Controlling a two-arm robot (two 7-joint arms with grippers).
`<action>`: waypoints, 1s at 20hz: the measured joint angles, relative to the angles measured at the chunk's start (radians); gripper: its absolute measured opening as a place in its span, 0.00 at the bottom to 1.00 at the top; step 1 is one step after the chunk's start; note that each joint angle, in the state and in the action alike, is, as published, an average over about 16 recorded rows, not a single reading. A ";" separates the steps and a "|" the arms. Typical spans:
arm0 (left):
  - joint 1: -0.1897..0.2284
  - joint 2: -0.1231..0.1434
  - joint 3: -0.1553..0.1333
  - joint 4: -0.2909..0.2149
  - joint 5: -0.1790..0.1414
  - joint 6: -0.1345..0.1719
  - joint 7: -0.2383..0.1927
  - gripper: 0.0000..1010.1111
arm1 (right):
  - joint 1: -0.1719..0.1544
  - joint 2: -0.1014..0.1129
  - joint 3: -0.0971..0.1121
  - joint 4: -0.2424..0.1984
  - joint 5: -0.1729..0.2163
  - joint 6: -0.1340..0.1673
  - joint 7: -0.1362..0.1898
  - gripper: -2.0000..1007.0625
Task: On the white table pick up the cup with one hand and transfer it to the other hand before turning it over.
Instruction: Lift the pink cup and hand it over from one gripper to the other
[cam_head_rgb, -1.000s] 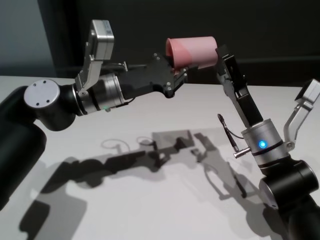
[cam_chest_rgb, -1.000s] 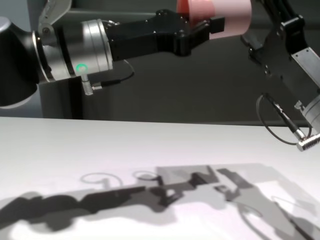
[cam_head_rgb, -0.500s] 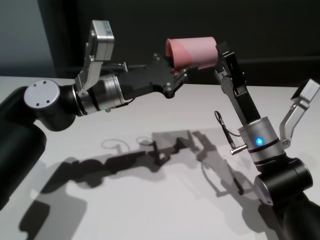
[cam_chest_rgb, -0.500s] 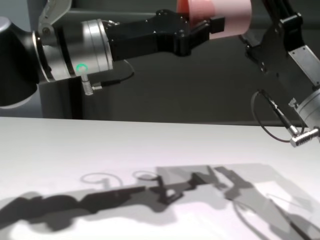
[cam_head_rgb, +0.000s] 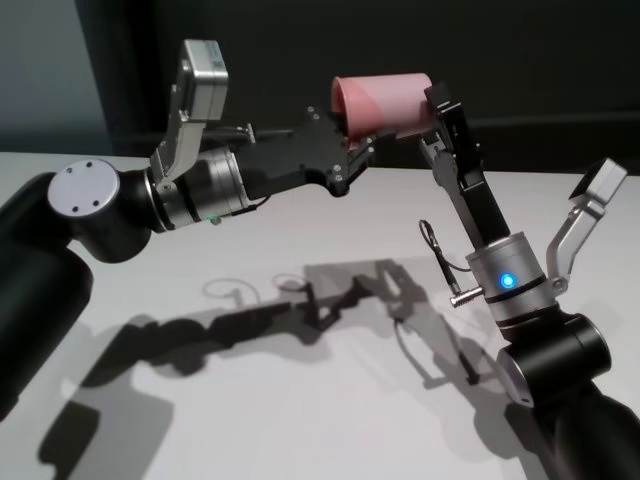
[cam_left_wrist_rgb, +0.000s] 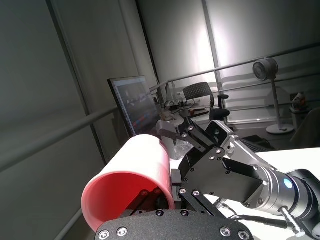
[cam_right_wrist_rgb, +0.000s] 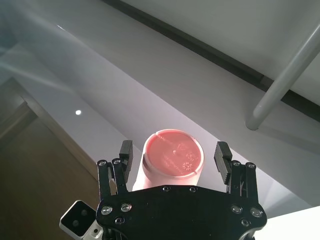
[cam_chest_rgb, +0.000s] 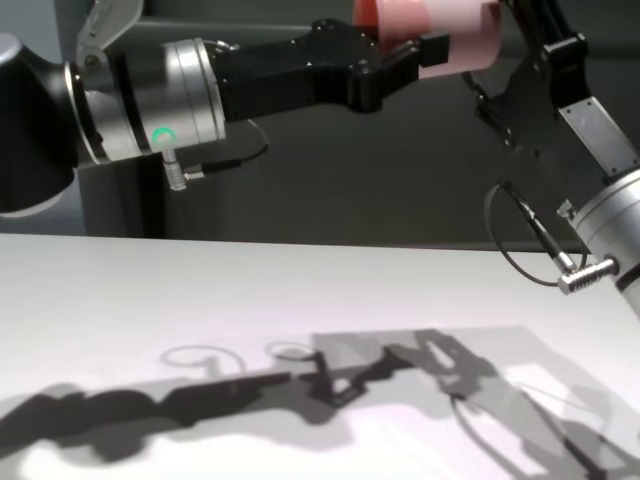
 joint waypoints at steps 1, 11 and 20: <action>0.000 0.000 0.000 0.000 0.000 0.000 0.000 0.04 | 0.003 -0.001 -0.003 0.005 0.003 -0.001 0.002 1.00; 0.000 0.000 0.000 0.000 0.000 0.000 0.000 0.04 | 0.034 -0.008 -0.031 0.050 0.025 -0.011 0.023 1.00; 0.000 0.000 0.000 0.000 0.000 0.000 0.000 0.04 | 0.048 -0.009 -0.054 0.069 0.038 -0.021 0.029 1.00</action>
